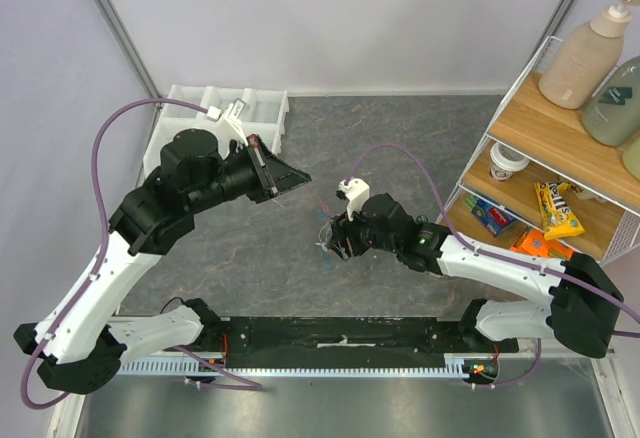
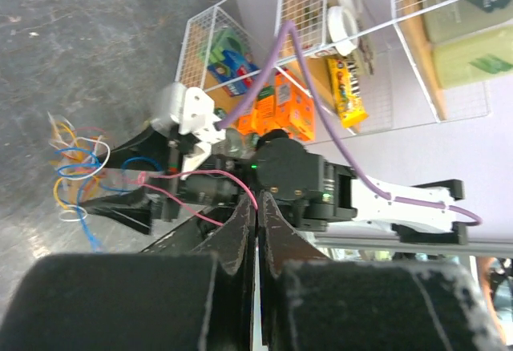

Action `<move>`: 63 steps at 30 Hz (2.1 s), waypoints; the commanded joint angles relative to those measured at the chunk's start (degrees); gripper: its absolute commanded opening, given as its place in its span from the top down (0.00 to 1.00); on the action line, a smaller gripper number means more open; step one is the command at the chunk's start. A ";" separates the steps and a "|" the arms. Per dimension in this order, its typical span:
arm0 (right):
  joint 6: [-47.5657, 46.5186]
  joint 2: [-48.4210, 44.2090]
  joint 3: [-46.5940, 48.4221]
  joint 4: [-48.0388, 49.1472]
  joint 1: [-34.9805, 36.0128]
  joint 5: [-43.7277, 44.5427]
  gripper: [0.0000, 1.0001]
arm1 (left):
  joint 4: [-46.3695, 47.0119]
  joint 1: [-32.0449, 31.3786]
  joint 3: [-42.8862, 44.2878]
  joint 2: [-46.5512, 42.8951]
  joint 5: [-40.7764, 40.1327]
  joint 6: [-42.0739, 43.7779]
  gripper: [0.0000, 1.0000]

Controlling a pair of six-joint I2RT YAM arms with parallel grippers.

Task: Untangle the cables

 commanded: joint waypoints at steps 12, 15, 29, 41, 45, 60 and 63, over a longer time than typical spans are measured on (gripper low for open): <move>2.29 1.63 -1.61 3.41 -5.08 1.40 0.84 | 11.66 -0.05 19.41 3.96 6.09 -4.00 0.98; 2.03 3.04 -1.87 3.33 -5.70 1.04 0.82 | 10.17 -0.05 26.61 5.81 4.42 -0.67 0.98; -0.70 4.45 1.99 -2.29 -6.14 -6.60 0.72 | 5.16 -0.05 36.84 9.07 0.72 7.17 0.98; -6.94 -3.72 18.16 -20.65 -6.14 -5.64 0.29 | -8.29 -0.05 30.08 9.24 -5.69 7.08 0.98; -7.91 -4.86 23.78 -23.74 -6.14 -6.17 0.28 | -8.64 -0.05 23.93 8.63 -4.20 6.55 0.98; -12.73 -6.98 32.93 -18.91 -6.22 -12.91 0.14 | -3.03 -0.05 12.67 8.36 14.15 8.04 0.98; -14.41 -6.01 34.86 -19.17 -6.40 -21.26 0.13 | 1.28 0.21 10.21 7.92 20.84 8.57 0.98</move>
